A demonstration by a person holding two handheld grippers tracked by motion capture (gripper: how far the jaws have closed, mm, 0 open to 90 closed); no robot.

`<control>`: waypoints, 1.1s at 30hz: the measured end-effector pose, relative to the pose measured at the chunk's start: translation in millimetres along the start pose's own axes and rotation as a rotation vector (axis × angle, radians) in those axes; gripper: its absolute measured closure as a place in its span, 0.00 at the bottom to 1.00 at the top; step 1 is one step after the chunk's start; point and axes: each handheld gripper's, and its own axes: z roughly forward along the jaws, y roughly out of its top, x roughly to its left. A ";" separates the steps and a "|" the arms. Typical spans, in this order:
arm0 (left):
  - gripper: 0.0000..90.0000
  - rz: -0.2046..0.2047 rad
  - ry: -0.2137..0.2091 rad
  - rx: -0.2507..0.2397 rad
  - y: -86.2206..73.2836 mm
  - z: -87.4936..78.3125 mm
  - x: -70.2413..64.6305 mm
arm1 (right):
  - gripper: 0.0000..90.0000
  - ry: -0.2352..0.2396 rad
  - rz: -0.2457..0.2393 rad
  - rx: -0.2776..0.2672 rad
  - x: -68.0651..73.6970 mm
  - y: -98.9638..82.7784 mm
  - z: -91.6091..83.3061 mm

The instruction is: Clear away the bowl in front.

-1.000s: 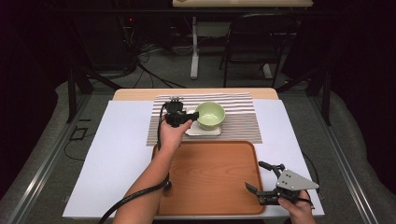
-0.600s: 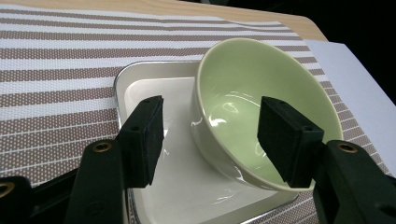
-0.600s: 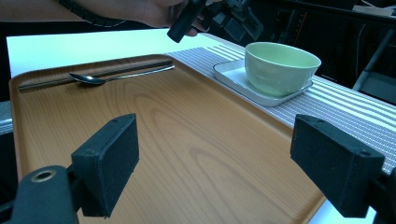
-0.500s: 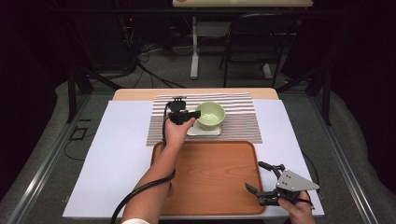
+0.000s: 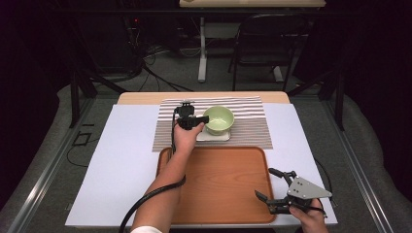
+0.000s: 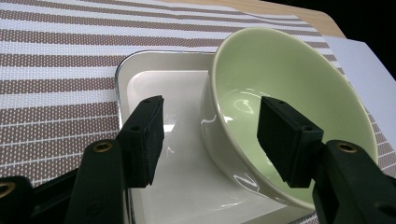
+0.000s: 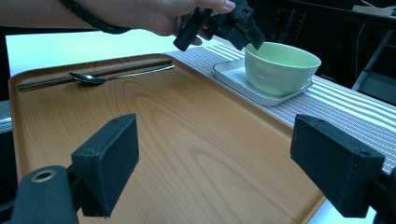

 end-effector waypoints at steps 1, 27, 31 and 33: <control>0.47 -0.008 -0.001 -0.001 0.2 1.4 0.0 | 0.17 0.000 -0.002 0.000 -0.2 0.0 0.0; 0.66 -0.013 0.040 0.013 -7.2 29.0 -5.5 | 0.17 0.002 0.000 -0.002 -0.5 0.1 -0.2; 0.69 0.002 0.046 0.014 -8.1 32.7 -9.4 | 0.17 0.003 0.002 -0.001 -0.3 0.0 0.1; 0.71 0.005 0.053 0.010 -8.5 34.5 -10.8 | 0.17 0.002 0.001 -0.001 -0.3 0.0 0.1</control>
